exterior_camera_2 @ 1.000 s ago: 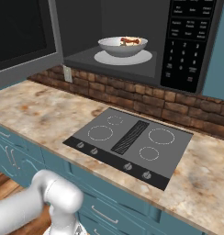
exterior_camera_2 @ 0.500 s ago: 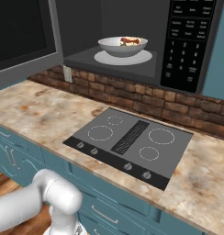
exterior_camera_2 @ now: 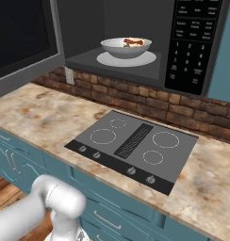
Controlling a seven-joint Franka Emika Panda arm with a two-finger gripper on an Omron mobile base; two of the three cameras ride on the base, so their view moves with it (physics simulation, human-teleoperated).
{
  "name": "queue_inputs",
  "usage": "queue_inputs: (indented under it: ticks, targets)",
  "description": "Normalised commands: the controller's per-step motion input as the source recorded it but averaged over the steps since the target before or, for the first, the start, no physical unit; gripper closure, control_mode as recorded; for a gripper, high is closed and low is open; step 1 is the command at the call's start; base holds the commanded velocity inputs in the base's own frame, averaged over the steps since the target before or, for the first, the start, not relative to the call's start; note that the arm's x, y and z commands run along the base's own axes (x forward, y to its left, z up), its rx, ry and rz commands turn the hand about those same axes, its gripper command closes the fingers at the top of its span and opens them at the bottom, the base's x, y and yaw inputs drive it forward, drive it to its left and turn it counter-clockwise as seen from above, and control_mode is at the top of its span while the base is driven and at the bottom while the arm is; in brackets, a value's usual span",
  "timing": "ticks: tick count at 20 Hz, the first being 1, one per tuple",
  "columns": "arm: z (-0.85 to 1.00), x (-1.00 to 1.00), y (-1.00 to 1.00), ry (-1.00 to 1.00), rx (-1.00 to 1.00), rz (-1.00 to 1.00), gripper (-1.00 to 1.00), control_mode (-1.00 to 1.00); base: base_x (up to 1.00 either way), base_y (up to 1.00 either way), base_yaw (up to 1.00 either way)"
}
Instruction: Place the bowl containing the garlic and hot dog in the microwave. Close the microwave door and press the start button to microwave the meal.
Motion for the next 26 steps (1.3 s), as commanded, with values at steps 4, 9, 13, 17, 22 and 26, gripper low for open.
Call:
queue_inputs:
  ticks: [4,9,13,17,22,26]
  targets:
    - [0.00,-0.14,-1.00,0.00,0.04,-0.11,-1.00,-1.00,0.00,0.00,0.00]
    - [0.00,0.00,-1.00,0.03,0.07,-0.09,-1.00,-1.00,0.00,0.00,0.00]
    - [0.00,0.00,-1.00,0.04,0.09,-0.07,-1.00,-1.00,0.00,0.00,0.00]
    - [0.00,0.00,-1.00,0.01,0.12,-0.01,-1.00,-1.00,0.00,0.00,0.00]
    - [0.00,0.19,-1.00,0.00,0.17,0.02,-1.00,-1.00,0.00,0.00,0.00]
    - [0.00,0.64,-1.00,0.00,0.22,0.07,-1.00,-1.00,0.00,0.00,0.00]
